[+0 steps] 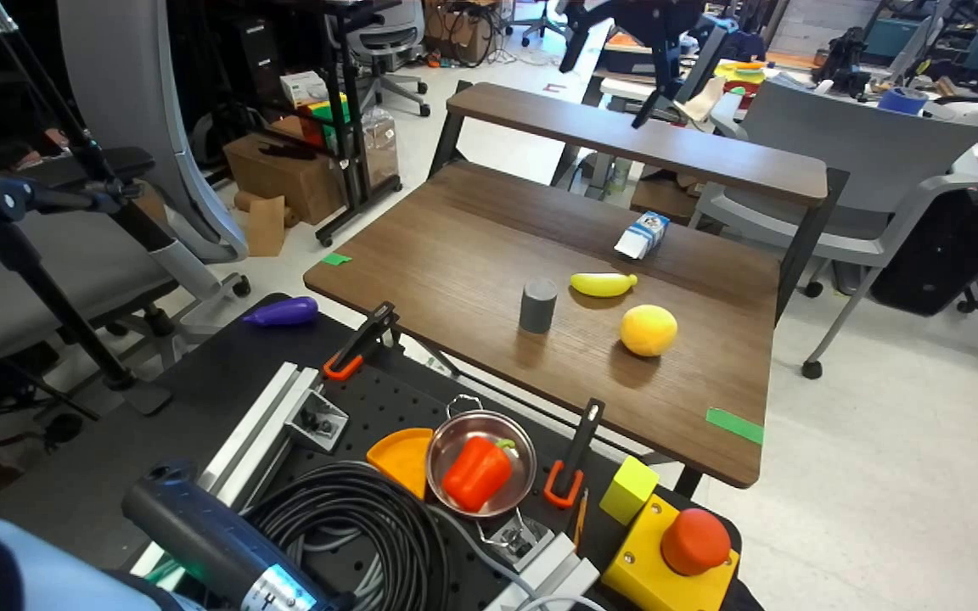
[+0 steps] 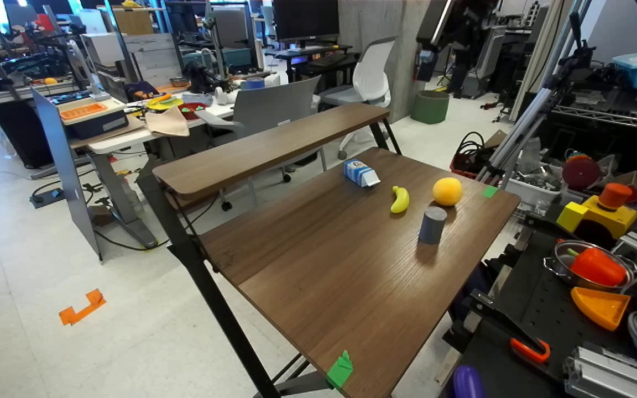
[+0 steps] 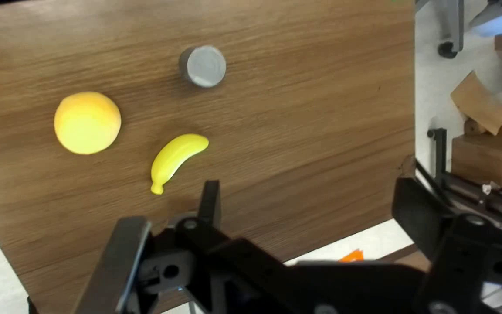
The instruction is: Move the milk box forward
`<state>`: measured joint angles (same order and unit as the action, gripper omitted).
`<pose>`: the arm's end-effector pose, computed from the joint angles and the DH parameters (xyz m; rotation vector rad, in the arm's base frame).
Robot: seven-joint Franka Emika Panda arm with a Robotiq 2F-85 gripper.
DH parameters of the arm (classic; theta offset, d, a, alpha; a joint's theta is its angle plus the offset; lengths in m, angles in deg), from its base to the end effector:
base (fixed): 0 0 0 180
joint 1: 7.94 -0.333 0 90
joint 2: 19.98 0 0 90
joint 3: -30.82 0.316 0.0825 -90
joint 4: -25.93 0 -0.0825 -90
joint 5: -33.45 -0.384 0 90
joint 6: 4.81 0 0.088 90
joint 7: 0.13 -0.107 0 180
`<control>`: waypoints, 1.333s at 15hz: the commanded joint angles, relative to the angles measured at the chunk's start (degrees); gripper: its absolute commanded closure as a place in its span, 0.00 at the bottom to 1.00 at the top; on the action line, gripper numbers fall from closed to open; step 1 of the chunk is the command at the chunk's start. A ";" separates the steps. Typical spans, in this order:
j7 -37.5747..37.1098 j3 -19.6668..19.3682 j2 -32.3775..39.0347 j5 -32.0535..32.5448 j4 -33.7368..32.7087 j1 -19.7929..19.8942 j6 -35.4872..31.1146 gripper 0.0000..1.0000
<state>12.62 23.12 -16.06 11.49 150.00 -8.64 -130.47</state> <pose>0.5401 -0.0524 0.3630 -2.8362 0.1858 -0.0187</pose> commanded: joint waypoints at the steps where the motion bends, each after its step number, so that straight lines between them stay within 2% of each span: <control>1: -0.92 1.70 12.34 -2.03 -10.75 3.54 -6.00 0.00; 3: -3.86 2.37 17.63 0.02 -15.40 4.61 -9.34 0.00; 6: -10.23 2.59 26.18 3.25 -23.36 4.92 -10.86 0.00; 13: -23.21 0.70 43.39 13.37 -37.89 2.43 -13.74 0.00; 20: -23.21 1.38 54.36 17.49 -46.10 2.79 -14.35 0.00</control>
<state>-10.22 24.44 33.75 27.17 108.85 -5.67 -144.54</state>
